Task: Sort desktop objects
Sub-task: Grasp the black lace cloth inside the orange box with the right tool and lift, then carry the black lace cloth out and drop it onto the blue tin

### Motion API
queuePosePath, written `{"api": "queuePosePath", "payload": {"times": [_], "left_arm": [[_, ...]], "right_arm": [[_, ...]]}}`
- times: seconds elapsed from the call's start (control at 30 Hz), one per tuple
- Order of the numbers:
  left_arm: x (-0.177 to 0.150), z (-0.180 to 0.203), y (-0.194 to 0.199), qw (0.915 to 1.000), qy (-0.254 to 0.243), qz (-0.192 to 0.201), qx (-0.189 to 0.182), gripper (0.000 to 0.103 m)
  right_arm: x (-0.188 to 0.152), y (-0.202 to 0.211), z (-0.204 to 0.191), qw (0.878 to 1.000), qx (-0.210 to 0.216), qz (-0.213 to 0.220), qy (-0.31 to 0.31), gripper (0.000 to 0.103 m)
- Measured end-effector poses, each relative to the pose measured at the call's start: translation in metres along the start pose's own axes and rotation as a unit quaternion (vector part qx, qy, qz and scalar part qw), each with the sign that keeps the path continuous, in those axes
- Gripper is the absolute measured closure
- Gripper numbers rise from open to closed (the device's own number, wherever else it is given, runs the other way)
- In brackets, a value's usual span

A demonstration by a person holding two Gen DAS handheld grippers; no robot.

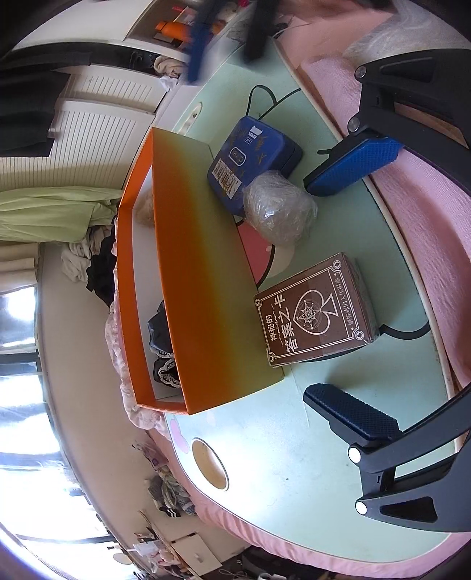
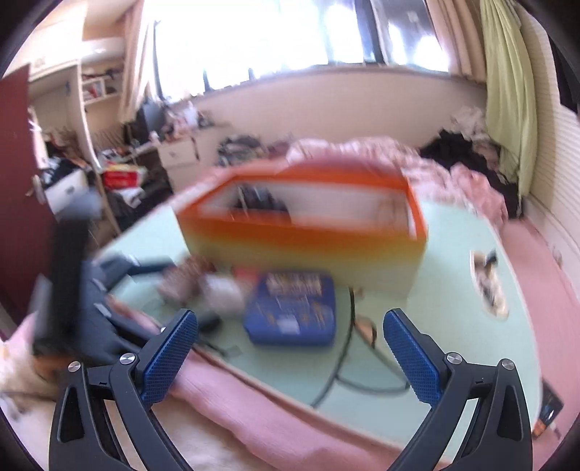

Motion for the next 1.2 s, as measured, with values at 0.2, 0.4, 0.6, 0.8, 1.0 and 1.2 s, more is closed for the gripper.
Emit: {"api": "queuePosePath", "payload": {"times": [0.2, 0.4, 0.6, 0.8, 1.0, 1.2], "left_arm": [[-0.004, 0.002, 0.004, 1.0000, -0.001, 0.000, -0.001, 0.000], [-0.005, 0.003, 0.006, 1.0000, -0.001, 0.002, -0.003, 0.000], [-0.006, 0.005, 0.007, 1.0000, 0.000, 0.003, -0.005, 0.000], [-0.006, 0.007, 0.008, 1.0000, -0.001, 0.003, -0.005, 0.000], [-0.006, 0.007, 0.008, 1.0000, -0.001, 0.003, -0.005, 0.000], [-0.006, 0.007, 0.008, 1.0000, 0.000, 0.003, -0.005, 0.000]], "right_arm": [[0.073, -0.086, 0.002, 0.991, 0.037, -0.091, -0.093, 0.031], [0.059, -0.200, -0.007, 0.972, -0.008, -0.209, -0.107, 0.032], [0.028, -0.237, -0.011, 0.951, -0.046, -0.287, -0.107, 0.048], [0.040, -0.207, 0.002, 0.966, -0.013, -0.202, -0.160, 0.068], [0.072, -0.104, 0.011, 0.987, -0.006, -0.047, -0.154, 0.068], [0.051, 0.003, 0.019, 0.992, -0.023, 0.007, -0.126, 0.067]]}}
Point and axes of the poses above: each gripper's, at about its wrist camera, not at the fingertips, and y roughly against the way its jaws point, z to its right, x to its top, the point moved 1 cm from there along -y, roughly the way its jaws point, and after that the axes turned 14 degrees about z, right-handed, at the moved point
